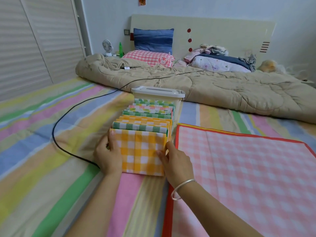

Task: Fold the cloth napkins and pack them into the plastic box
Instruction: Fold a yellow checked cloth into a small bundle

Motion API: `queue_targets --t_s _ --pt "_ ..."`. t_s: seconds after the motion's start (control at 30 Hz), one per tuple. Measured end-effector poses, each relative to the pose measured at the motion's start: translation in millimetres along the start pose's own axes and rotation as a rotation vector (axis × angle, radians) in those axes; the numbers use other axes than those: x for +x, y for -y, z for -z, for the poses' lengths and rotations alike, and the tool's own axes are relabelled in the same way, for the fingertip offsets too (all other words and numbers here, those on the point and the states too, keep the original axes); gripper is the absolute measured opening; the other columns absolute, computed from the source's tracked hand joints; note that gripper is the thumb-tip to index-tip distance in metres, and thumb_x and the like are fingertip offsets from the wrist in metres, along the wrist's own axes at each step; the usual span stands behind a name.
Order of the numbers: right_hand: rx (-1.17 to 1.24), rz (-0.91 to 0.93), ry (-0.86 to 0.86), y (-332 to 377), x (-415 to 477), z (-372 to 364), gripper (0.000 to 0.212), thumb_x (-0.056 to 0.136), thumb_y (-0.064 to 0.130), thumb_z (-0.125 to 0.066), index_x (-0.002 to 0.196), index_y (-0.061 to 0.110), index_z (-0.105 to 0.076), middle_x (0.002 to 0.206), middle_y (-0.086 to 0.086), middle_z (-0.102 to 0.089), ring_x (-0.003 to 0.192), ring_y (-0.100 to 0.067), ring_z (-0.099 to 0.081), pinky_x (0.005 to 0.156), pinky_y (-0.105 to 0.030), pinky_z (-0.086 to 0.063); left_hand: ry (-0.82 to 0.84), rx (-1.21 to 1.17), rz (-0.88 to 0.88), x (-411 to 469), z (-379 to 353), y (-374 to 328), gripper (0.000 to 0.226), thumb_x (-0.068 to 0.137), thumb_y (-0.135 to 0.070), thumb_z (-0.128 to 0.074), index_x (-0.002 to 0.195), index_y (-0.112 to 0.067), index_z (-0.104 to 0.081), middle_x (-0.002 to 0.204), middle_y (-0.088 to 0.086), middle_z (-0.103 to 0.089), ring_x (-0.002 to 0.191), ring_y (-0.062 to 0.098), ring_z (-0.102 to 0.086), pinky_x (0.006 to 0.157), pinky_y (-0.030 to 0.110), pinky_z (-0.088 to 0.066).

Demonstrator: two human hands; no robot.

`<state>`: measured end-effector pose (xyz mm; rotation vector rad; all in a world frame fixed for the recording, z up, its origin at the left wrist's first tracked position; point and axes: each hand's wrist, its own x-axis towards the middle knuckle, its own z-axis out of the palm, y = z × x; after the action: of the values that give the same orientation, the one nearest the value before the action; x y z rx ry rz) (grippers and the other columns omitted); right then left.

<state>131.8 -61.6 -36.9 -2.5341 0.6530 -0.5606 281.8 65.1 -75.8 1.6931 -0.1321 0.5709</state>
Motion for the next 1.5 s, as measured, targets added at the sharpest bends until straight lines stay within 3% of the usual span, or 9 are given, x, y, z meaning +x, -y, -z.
queue_targets --t_s 0.3,0.4,0.53,0.67,0.77,0.87,0.97,1.13,1.5 --pt "0.047 0.024 0.031 -10 7 0 0.029 0.098 0.047 -0.047 0.09 0.02 -0.038 0.085 -0.005 -0.065 0.082 -0.031 -0.06 0.066 -0.038 -0.043 0.059 0.193 0.025 -2 -2 -6 0.062 0.096 -0.053 -0.033 0.132 -0.013 -0.064 0.124 0.014 -0.067 0.114 0.034 -0.06 0.089 0.039 -0.046" --pt "0.039 0.014 0.021 -15 5 4 0.03 0.095 0.047 -0.051 0.086 0.021 -0.04 0.081 -0.003 -0.065 0.079 -0.031 -0.059 0.064 -0.037 -0.04 -0.055 0.297 -0.166 -13 15 -21 0.055 0.097 -0.031 -0.052 0.144 -0.005 -0.045 0.145 0.018 -0.046 0.133 0.034 -0.041 0.108 0.043 -0.032" --pt "0.043 0.011 0.033 -15 4 3 0.03 0.094 0.047 -0.053 0.084 0.021 -0.041 0.076 0.001 -0.06 0.073 -0.027 -0.055 0.062 -0.034 -0.034 -0.069 0.375 -0.308 -49 29 -42 0.049 0.074 -0.001 -0.068 0.121 -0.004 -0.056 0.125 0.019 -0.05 0.116 0.038 -0.048 0.094 0.047 -0.038" --pt "0.002 0.055 0.02 -14 4 15 0.037 0.088 0.06 -0.041 0.076 0.026 -0.046 0.068 0.003 -0.059 0.073 -0.028 -0.06 0.058 -0.032 -0.037 0.199 0.427 -0.237 -86 27 -48 0.07 0.07 -0.049 -0.07 0.128 -0.012 -0.055 0.124 0.009 -0.05 0.114 0.034 -0.05 0.091 0.047 -0.044" --pt "-0.072 0.15 -0.321 -18 11 33 0.041 0.081 0.05 -0.027 0.061 0.019 -0.045 0.05 0.002 -0.044 0.053 -0.031 -0.052 0.047 -0.028 -0.022 0.264 0.465 -0.228 -95 22 -51 0.099 0.063 -0.074 -0.057 0.14 -0.013 -0.049 0.132 0.007 -0.046 0.12 0.029 -0.043 0.095 0.046 -0.043" --pt "-0.129 0.031 -0.35 -27 57 44 0.017 0.089 0.032 -0.042 0.096 0.023 -0.055 0.063 0.003 -0.054 0.058 -0.027 -0.048 0.052 -0.03 -0.024 0.292 0.495 -0.22 -95 18 -46 0.105 0.06 -0.077 -0.058 0.143 -0.014 -0.044 0.137 0.009 -0.042 0.123 0.034 -0.043 0.097 0.051 -0.044" --pt "-0.306 -0.125 -0.111 -39 124 52 0.068 0.09 0.018 -0.049 0.15 0.023 -0.018 0.086 -0.005 -0.053 0.068 -0.028 -0.048 0.061 -0.033 -0.034 0.287 0.517 -0.23 -92 11 -41 0.104 0.06 -0.073 -0.064 0.141 -0.011 -0.045 0.135 0.011 -0.043 0.122 0.037 -0.045 0.097 0.052 -0.045" --pt "-0.471 -0.088 0.046 -48 215 50 0.101 0.09 0.018 -0.058 0.151 0.032 0.022 0.085 -0.013 -0.055 0.055 -0.022 -0.045 0.058 -0.031 -0.039 0.229 0.494 -0.26 -89 -1 -37 0.105 0.065 -0.086 -0.053 0.14 -0.013 -0.043 0.135 0.009 -0.041 0.121 0.035 -0.044 0.097 0.049 -0.041" --pt "-0.098 -0.095 -0.23 -81 248 -6 0.046 0.087 0.003 -0.044 0.129 0.022 -0.042 0.091 -0.02 -0.063 0.08 -0.04 -0.057 0.062 -0.036 -0.04 0.245 0.474 -0.245 -68 -41 -24 0.107 0.063 -0.081 -0.059 0.14 -0.008 -0.045 0.136 0.012 -0.045 0.121 0.035 -0.044 0.1 0.045 -0.036"
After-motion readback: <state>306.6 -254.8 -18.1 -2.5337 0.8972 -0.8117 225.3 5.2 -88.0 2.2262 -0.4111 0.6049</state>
